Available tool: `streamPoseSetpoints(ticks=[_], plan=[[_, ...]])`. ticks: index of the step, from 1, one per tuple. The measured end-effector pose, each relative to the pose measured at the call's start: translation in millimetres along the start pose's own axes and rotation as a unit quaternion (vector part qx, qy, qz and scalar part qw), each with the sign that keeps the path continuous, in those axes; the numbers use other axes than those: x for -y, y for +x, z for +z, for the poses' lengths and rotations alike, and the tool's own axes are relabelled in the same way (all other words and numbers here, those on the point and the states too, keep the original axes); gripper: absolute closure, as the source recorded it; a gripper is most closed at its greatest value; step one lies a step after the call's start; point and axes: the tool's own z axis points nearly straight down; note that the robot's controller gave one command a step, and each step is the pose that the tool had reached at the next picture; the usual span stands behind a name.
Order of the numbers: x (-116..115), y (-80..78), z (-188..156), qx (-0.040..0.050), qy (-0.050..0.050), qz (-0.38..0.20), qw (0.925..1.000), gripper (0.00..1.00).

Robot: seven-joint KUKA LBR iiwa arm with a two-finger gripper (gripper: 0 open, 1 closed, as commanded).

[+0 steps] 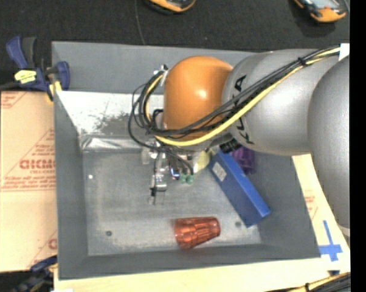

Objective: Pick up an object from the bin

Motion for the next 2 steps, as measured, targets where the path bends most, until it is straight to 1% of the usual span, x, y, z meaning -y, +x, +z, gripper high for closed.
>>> streamPoseSetpoints(ticks=[1,2], plan=[[1,-1.8,-5,0.0042,-0.001,0.002,1.0,0.0],[81,-43.5,62,0.0057,0.0,-0.06,0.9982,0.0]])
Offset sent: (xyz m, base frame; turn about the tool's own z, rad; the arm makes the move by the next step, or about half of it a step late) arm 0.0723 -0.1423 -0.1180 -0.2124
